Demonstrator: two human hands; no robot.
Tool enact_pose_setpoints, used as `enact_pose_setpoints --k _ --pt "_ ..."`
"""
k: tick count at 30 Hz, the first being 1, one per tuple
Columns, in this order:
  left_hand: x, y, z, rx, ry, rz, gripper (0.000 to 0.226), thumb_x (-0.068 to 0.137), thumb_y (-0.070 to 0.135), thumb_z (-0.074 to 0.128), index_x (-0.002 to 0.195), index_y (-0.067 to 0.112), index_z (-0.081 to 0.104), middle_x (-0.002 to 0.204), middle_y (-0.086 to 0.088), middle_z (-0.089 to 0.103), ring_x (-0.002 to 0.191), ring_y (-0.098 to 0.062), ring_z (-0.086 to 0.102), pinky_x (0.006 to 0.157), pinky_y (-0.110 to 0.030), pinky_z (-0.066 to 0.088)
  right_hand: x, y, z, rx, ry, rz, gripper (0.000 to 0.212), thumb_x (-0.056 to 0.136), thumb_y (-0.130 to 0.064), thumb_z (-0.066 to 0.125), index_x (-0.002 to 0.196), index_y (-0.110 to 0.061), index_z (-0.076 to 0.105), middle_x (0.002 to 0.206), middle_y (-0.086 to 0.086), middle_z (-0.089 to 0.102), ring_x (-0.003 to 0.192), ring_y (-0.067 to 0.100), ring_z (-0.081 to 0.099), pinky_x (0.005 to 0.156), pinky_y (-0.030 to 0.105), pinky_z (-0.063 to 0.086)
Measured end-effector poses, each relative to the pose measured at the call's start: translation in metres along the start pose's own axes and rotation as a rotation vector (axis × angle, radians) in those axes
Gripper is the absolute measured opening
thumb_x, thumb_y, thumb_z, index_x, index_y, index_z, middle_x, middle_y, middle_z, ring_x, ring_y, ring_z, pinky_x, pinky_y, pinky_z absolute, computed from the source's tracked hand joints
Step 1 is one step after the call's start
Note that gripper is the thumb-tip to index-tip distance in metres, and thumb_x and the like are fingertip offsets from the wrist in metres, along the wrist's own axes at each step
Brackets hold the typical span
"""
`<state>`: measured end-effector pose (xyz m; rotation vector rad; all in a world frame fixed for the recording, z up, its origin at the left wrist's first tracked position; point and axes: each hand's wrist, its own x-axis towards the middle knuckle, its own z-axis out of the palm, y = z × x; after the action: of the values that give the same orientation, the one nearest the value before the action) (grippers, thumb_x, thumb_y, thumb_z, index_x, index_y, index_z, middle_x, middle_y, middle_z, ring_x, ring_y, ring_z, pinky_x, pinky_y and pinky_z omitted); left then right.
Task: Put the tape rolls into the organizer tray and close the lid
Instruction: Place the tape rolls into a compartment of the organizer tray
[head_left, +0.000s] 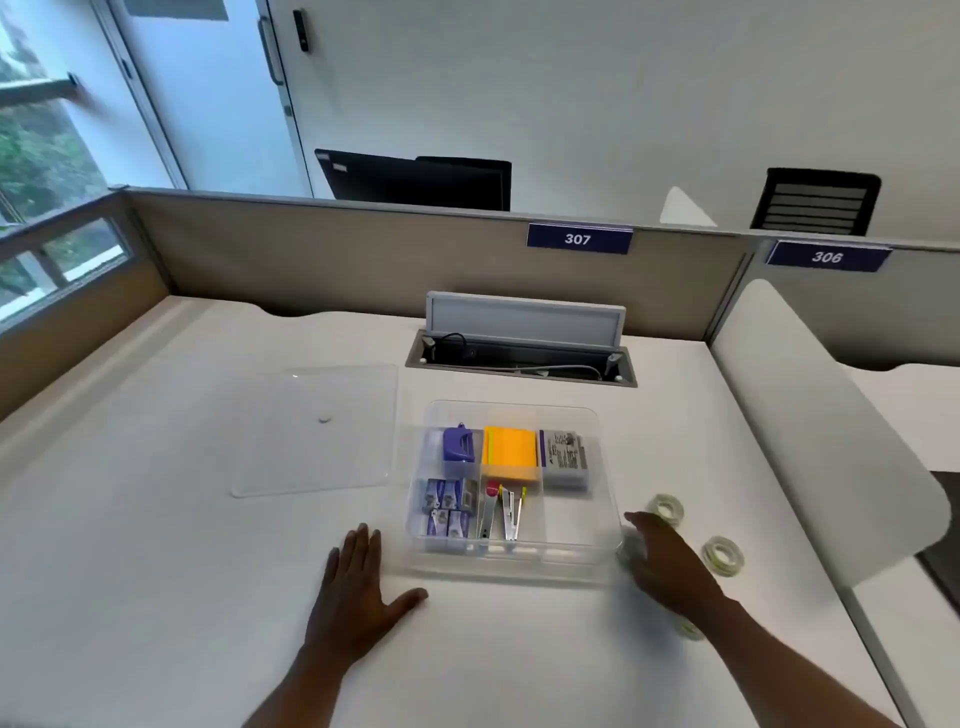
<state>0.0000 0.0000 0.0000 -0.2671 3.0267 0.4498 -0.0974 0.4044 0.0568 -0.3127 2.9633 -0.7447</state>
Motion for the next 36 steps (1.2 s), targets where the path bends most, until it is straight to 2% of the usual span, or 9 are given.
enact_pose_setpoints --k 5,11,13,16,20,23,26,33,36 --pt "0.005 0.009 0.002 0.048 0.047 -0.009 0.113 0.069 0.091 0.014 0.15 0.012 0.018 0.159 -0.015 0.015 0.148 -0.028 0.01 0.12 -0.045 0.008 -0.006 -0.006 0.002 -0.125 -0.18 -0.082 0.032 0.08 -0.025 0.062 0.106 -0.008 0.055 0.111 0.007 0.057 0.103 0.026 0.055 0.087 0.029 0.042" --pt "0.006 0.008 0.004 0.07 0.061 -0.02 0.108 0.07 0.09 0.014 0.151 0.018 0.015 0.161 -0.011 0.009 0.149 -0.026 0.005 0.121 -0.044 0.008 -0.002 -0.003 0.007 -0.248 -0.156 -0.092 0.02 0.082 -0.007 0.045 0.099 -0.005 0.056 0.105 0.013 0.057 0.1 0.032 0.055 0.082 0.033 0.042" --pt "0.007 0.009 0.005 0.077 0.056 -0.03 0.107 0.069 0.09 0.014 0.151 0.021 0.013 0.161 -0.01 0.006 0.149 -0.027 0.003 0.121 -0.045 0.007 0.005 -0.004 0.003 -0.208 -0.055 -0.031 0.026 0.082 -0.004 0.049 0.106 -0.003 0.059 0.107 0.018 0.06 0.105 0.035 0.055 0.089 0.036 0.043" --pt "0.009 0.011 0.004 0.074 0.06 -0.043 0.107 0.068 0.091 0.016 0.151 0.024 0.012 0.161 -0.009 0.006 0.149 -0.029 0.003 0.121 -0.046 0.008 0.016 -0.012 -0.007 -0.044 0.224 0.073 0.04 0.077 0.004 0.064 0.116 0.004 0.059 0.113 0.026 0.06 0.107 0.043 0.055 0.094 0.045 0.047" --pt "0.012 0.01 0.004 0.075 0.05 -0.039 0.107 0.067 0.093 0.017 0.151 0.027 0.009 0.161 -0.009 0.003 0.149 -0.027 0.001 0.122 -0.044 0.007 0.042 -0.045 -0.023 0.07 0.373 -0.014 0.042 0.076 0.002 0.066 0.117 -0.001 0.058 0.114 0.021 0.059 0.105 0.037 0.056 0.092 0.039 0.048" --pt "0.019 0.008 0.003 0.087 0.046 -0.017 0.109 0.064 0.094 0.016 0.151 0.028 0.008 0.162 -0.01 0.001 0.149 -0.025 -0.001 0.122 -0.042 0.004 0.055 -0.071 -0.02 0.087 0.164 -0.149 0.037 0.08 -0.008 0.066 0.116 -0.004 0.06 0.111 0.018 0.062 0.101 0.031 0.06 0.088 0.029 0.046" --pt "0.028 0.007 0.002 0.087 0.054 0.002 0.108 0.064 0.094 0.019 0.15 0.029 0.014 0.161 -0.011 0.005 0.149 -0.026 0.002 0.122 -0.043 0.006 0.057 -0.081 0.0 0.014 -0.044 -0.135 0.035 0.084 -0.015 0.062 0.118 -0.01 0.059 0.116 0.015 0.06 0.107 0.028 0.059 0.093 0.03 0.047" --pt "0.032 0.004 0.006 0.084 0.053 0.014 0.101 0.068 0.093 0.021 0.149 0.033 0.018 0.161 -0.01 0.003 0.149 -0.025 0.001 0.121 -0.043 0.005 0.065 -0.082 0.025 -0.082 -0.145 -0.039 0.032 0.087 -0.014 0.06 0.117 -0.007 0.057 0.119 0.016 0.058 0.106 0.03 0.06 0.094 0.034 0.051" --pt "0.033 0.002 0.006 0.064 0.052 0.048 0.093 0.072 0.09 0.021 0.148 0.036 0.019 0.161 -0.008 0.003 0.149 -0.023 0.0 0.121 -0.039 0.001 0.07 -0.087 0.032 -0.047 -0.146 -0.032 0.037 0.086 -0.014 0.064 0.12 -0.004 0.054 0.125 0.017 0.056 0.114 0.03 0.056 0.1 0.035 0.047"
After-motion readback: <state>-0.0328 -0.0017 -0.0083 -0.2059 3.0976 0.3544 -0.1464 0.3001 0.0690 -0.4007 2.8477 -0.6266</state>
